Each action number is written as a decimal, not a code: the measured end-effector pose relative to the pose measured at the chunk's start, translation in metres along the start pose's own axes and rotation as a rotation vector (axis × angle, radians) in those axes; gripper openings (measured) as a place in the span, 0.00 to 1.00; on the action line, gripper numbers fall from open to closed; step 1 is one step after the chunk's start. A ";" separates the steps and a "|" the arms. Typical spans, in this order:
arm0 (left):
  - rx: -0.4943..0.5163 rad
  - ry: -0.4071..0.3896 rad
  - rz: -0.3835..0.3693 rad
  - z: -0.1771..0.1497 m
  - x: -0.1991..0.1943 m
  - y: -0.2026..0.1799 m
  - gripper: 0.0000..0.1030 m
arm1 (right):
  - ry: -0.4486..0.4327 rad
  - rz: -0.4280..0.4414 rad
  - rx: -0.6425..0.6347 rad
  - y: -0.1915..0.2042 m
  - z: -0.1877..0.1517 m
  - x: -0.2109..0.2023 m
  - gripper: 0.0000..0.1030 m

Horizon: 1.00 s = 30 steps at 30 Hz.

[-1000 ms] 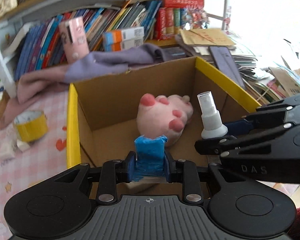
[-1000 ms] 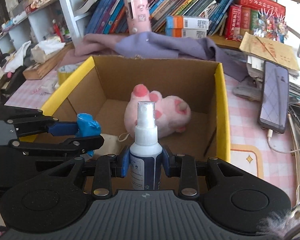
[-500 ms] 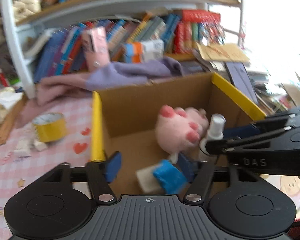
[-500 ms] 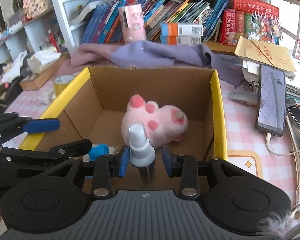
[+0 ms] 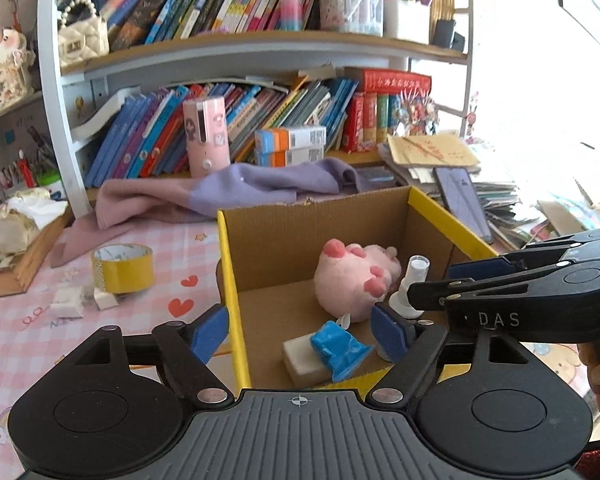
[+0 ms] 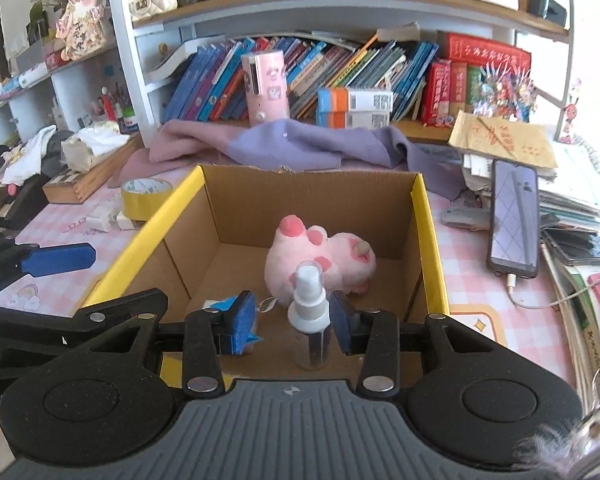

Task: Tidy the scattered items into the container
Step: 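Open the left gripper to drop the clip in the box while the right releases the bottle, then withdraw both tools from the yellow box toward the remaining table items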

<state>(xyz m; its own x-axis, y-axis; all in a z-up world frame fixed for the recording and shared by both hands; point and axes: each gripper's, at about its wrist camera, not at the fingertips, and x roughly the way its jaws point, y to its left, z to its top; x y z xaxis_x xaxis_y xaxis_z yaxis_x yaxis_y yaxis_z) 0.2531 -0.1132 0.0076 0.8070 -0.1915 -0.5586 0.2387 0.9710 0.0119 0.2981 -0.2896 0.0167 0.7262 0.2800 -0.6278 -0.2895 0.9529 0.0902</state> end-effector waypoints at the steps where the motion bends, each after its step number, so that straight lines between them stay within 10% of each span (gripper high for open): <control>1: 0.001 -0.008 -0.005 -0.001 -0.004 0.002 0.78 | -0.009 -0.011 0.001 0.003 -0.001 -0.004 0.38; 30: 0.001 -0.025 -0.137 -0.101 -0.142 0.073 0.81 | -0.065 -0.263 0.133 0.142 -0.112 -0.124 0.42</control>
<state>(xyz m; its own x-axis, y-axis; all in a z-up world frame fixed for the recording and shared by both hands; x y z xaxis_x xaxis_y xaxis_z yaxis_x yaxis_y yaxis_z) 0.1016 -0.0011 0.0040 0.7799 -0.3260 -0.5343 0.3484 0.9353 -0.0621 0.0974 -0.2023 0.0202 0.8050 0.0239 -0.5927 -0.0049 0.9994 0.0336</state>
